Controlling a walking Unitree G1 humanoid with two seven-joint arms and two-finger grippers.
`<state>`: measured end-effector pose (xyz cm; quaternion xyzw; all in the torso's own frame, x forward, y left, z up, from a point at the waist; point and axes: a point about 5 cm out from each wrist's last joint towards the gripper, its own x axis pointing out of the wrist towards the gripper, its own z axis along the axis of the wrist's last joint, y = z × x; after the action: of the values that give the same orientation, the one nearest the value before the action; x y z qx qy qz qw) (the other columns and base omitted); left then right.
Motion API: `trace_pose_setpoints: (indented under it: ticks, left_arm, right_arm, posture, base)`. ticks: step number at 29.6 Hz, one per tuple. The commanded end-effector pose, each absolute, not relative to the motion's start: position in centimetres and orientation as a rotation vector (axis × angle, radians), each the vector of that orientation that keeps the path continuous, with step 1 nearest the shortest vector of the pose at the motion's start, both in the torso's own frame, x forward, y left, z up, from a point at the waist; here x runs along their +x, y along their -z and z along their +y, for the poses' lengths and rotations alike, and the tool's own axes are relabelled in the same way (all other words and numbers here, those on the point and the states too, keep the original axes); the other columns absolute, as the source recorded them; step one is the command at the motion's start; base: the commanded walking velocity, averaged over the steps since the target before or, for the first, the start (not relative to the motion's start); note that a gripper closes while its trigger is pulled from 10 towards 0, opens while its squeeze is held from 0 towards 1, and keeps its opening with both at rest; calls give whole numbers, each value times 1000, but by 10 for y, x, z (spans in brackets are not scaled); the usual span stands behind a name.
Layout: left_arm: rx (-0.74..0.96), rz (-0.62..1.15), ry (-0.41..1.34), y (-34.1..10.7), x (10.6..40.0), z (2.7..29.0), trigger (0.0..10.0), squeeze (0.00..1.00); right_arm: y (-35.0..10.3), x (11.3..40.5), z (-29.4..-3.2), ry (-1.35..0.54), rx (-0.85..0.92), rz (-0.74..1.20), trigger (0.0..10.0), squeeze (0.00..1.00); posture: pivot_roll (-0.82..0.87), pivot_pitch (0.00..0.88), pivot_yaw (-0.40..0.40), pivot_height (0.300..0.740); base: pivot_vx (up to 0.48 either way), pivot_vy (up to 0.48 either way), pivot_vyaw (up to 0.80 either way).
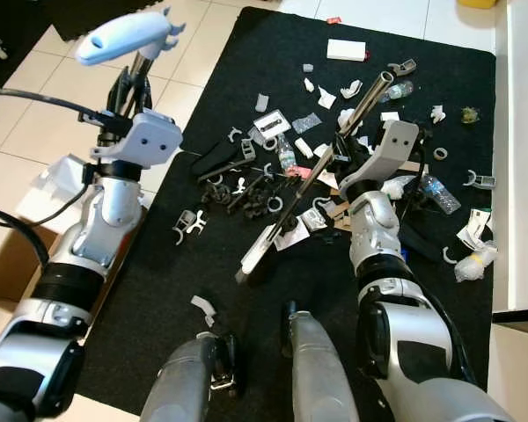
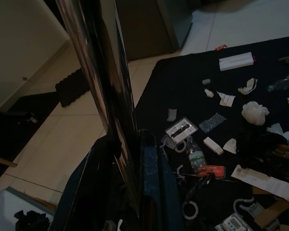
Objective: Sweep floor
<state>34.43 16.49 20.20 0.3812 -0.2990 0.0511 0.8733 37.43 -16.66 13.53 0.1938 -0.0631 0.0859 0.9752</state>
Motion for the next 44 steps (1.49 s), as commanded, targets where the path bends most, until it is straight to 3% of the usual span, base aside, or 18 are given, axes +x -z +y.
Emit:
trace_pose_setpoints:
  ticks: [1,13,44]
  left_arm:
    - [826,-643,-108,-205,342,168,10000,0]
    - [818,-622,-117,-202,342,168,10000,0]
    - [810,-605,-115,-199,343,168,10000,0]
  right_arm:
    - [-133,374,-163,-187,394,-127,10000,0]
    - [-135,374,-164,-194,364,-135,10000,0]
    - [-133,374,-163,-199,339,-124,10000,0]
  posture:
    - [59,216,33,740]
    - [55,219,30,740]
    - [53,224,29,740]
  base:
    - [0,0,0]
    - [0,0,0]
    - [0,0,764]
